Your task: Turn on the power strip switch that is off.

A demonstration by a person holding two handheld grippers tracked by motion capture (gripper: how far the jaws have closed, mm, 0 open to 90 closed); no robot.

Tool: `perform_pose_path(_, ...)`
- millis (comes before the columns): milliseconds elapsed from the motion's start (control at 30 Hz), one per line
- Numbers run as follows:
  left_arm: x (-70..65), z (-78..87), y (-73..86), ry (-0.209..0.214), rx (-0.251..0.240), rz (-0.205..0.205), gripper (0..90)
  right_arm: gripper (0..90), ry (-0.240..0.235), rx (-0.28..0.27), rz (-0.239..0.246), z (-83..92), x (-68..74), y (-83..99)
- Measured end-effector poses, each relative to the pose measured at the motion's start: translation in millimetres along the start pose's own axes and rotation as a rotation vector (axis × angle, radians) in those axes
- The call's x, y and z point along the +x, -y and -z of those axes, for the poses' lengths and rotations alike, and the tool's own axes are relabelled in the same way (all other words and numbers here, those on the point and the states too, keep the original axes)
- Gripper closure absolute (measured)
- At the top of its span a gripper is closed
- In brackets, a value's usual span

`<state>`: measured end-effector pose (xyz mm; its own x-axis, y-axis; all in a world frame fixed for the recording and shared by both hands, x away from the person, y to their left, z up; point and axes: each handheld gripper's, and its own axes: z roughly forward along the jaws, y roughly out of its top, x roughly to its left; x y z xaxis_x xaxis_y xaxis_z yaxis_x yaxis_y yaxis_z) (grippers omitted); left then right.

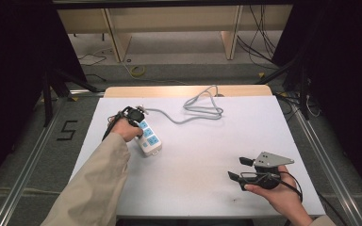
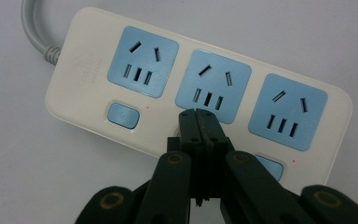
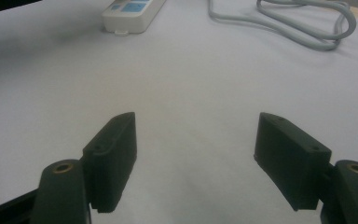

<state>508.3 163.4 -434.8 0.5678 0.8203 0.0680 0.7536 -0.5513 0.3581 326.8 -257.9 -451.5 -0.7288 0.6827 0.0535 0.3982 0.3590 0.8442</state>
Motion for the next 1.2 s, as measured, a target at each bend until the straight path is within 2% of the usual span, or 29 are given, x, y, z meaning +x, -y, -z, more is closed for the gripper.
perform_pose_path(67,1.4,2.7,0.8,-0.001,-0.035,0.011,89.6,30.1,0.000,0.000,-0.001,0.0,0.0,0.0)
perform_pose_path(233,4.2,7.9,2.1,0.004,-0.070,0.015,89.2,30.0,0.000,0.001,-0.001,-0.3,0.0,0.0)
perform_pose_path(267,5.5,9.4,2.8,-0.002,-0.088,0.023,85.5,30.0,0.000,0.001,-0.001,-0.4,-0.1,0.1)
perform_pose_path(433,7.6,14.4,4.1,-0.010,-0.126,0.035,81.9,30.0,0.001,0.000,0.000,-0.6,0.2,-0.2)
perform_pose_path(467,8.2,16.5,4.4,-0.005,-0.151,0.036,79.7,30.0,0.001,0.000,0.000,-0.6,0.2,-0.1)
perform_pose_path(533,7.7,17.4,4.5,0.000,-0.162,0.033,74.5,30.0,0.000,0.003,0.003,-0.9,-0.1,0.0)
perform_pose_path(567,6.7,18.8,4.7,0.006,-0.182,0.018,72.1,30.1,0.000,0.003,0.003,-1.0,0.0,-0.1)
perform_pose_path(700,5.0,21.9,5.3,-0.031,-0.214,0.020,60.3,30.0,0.000,0.003,0.002,-1.0,-0.2,0.0)
perform_pose_path(833,4.1,24.3,6.1,-0.023,-0.248,0.018,46.5,30.0,0.001,0.002,-0.001,-1.4,-0.1,-0.2)
perform_pose_path(933,3.9,25.6,6.6,-0.005,-0.261,0.022,39.6,30.0,-0.001,0.005,0.004,-1.6,0.0,-0.3)
perform_pose_path(967,3.8,26.7,7.0,0.004,-0.276,0.036,36.0,30.0,-0.002,0.005,0.004,-1.7,0.1,-0.3)
perform_pose_path(1033,3.5,27.4,7.2,0.000,-0.276,0.043,31.8,30.0,-0.001,0.005,0.001,-2.0,-0.3,0.0)
perform_pose_path(1100,3.0,29.1,7.4,-0.003,-0.266,0.031,26.4,30.0,-0.001,0.006,0.001,-2.1,-0.5,0.0)
perform_pose_path(1133,1.8,30.8,8.0,0.003,-0.283,0.053,24.3,30.0,-0.001,0.006,0.003,-2.4,-0.7,-0.1)
perform_pose_path(1200,2.2,32.4,8.2,-0.004,-0.288,0.043,23.7,30.0,-0.002,0.005,0.002,-2.5,-0.6,-0.2)
